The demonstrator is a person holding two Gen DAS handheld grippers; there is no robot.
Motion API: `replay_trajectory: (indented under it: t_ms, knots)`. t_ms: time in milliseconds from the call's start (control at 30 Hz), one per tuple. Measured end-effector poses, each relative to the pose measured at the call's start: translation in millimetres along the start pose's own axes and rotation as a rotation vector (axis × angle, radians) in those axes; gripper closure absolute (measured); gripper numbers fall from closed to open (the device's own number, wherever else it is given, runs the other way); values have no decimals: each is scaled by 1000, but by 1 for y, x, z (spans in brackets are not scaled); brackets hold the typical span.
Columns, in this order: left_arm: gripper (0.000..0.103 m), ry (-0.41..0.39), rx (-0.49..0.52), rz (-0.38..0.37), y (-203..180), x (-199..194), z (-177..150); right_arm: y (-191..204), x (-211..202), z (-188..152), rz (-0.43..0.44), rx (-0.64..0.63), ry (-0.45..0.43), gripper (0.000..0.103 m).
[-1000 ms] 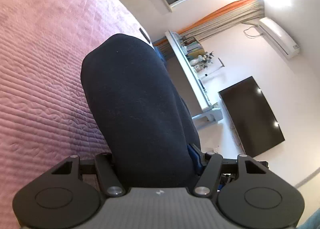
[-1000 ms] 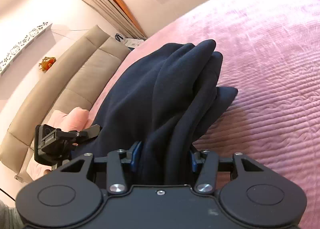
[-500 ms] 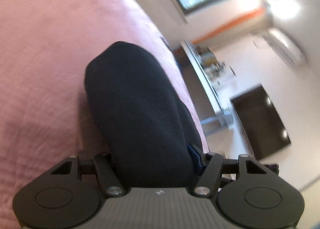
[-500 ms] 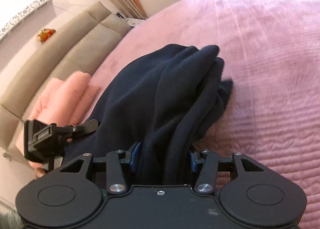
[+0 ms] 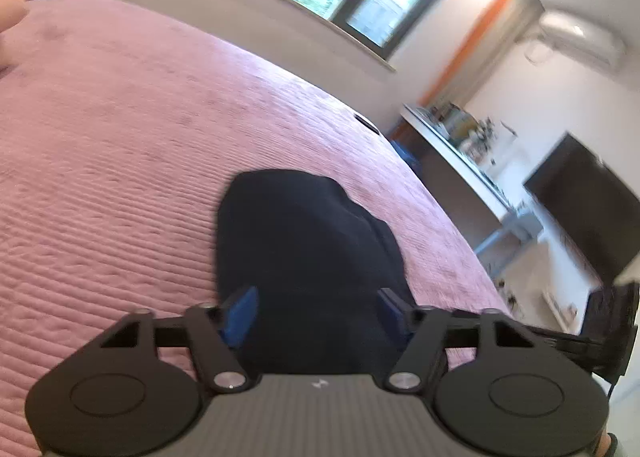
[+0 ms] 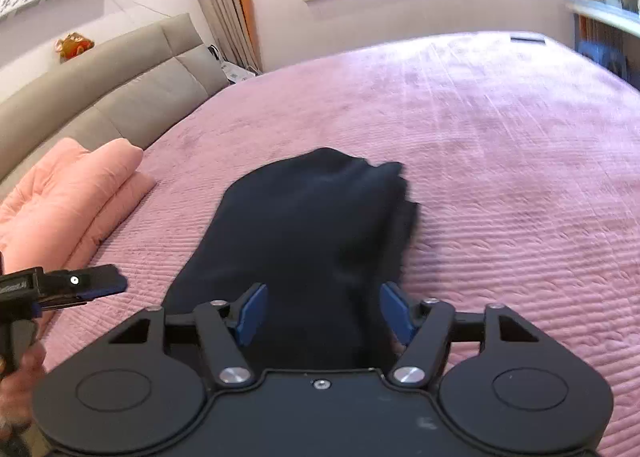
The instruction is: Fold large clothes
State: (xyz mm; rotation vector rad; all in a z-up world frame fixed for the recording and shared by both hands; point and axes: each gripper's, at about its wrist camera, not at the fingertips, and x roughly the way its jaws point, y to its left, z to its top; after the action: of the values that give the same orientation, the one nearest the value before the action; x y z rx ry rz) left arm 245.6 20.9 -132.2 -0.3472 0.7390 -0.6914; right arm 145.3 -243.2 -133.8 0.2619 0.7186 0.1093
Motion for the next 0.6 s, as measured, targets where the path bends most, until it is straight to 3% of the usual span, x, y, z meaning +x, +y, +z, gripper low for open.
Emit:
replay_trajectory:
  t_ms: [33,67,100,200,300,400,500,567,600]
  knots:
    - [52,37,5,-3,-9,10,-6,10,11,-7,-43,-35,23,71]
    - [53,75,3,-4,-15,19,-12,16,21,-16,-88,-56,58,75]
    - [56,108,2,7,-21,28,-20,19,26,-25,-118,-77,75,75]
    - [56,85,112,92,-39,25,-48,21,27,-50,-152,-104,147,75]
    - [56,75,93,146,-39,6,-66,10,19,-70,-146,-54,197,75]
    - [55,141,63,194,-29,-5,-82,4,5,-78,-142,-1,210,75]
    - [55,169,7,185,-21,-16,-90,4,-9,-78,-149,41,229,66]
    - [56,165,24,212,-28,-25,-91,5,-29,-76,-166,73,227,44]
    - [56,160,50,230,-35,-32,-90,8,-41,-74,-176,87,220,41]
